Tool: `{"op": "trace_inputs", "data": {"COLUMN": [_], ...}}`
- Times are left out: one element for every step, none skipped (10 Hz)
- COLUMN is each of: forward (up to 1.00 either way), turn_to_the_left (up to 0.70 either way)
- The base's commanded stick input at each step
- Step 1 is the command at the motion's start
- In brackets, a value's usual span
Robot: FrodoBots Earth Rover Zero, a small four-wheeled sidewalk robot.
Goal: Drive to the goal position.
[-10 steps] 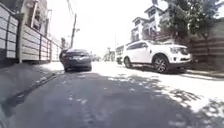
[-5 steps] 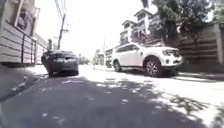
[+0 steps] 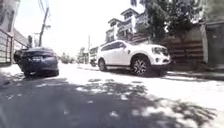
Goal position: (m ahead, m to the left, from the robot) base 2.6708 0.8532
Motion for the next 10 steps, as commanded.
{"op": "trace_inputs", "data": {"forward": [1.00,1.00,1.00,1.00,1.00,1.00,1.00,1.00,1.00,1.00], "turn_to_the_left": [0.05,0.05,0.05,0.05,0.16,0.32,0.40,0.17,0.05,0.05]}}
